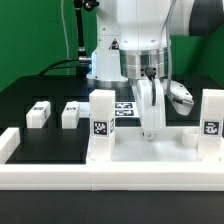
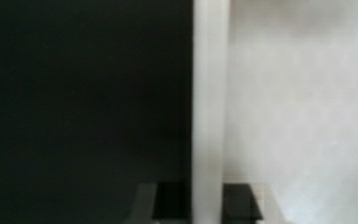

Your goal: Assemble desk

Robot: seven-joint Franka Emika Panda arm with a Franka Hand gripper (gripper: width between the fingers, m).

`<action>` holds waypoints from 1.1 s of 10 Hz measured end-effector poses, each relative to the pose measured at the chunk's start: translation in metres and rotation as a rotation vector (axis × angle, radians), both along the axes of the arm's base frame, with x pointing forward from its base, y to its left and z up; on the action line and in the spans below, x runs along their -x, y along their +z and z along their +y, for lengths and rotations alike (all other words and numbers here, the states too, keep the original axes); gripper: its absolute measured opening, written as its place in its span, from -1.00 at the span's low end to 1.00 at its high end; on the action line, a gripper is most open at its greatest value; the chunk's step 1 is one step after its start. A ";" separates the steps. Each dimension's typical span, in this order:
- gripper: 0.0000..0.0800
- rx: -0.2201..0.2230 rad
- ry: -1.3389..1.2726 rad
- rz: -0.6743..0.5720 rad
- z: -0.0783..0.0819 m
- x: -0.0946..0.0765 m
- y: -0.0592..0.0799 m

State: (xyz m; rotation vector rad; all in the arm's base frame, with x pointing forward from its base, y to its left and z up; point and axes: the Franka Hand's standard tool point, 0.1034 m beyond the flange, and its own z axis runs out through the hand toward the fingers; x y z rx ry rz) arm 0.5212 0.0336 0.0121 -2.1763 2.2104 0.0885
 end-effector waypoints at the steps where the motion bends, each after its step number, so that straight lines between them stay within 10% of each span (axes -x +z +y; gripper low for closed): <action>1: -0.84 0.000 0.000 0.000 0.000 0.000 0.000; 8: -0.84 0.000 0.027 -0.002 -0.001 0.000 0.001; 11: -0.84 0.020 0.345 -0.035 -0.032 0.024 0.004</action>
Offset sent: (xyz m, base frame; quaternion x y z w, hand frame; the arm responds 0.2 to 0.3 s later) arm 0.0000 0.0000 0.0000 0.0000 0.0000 0.0000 1.0000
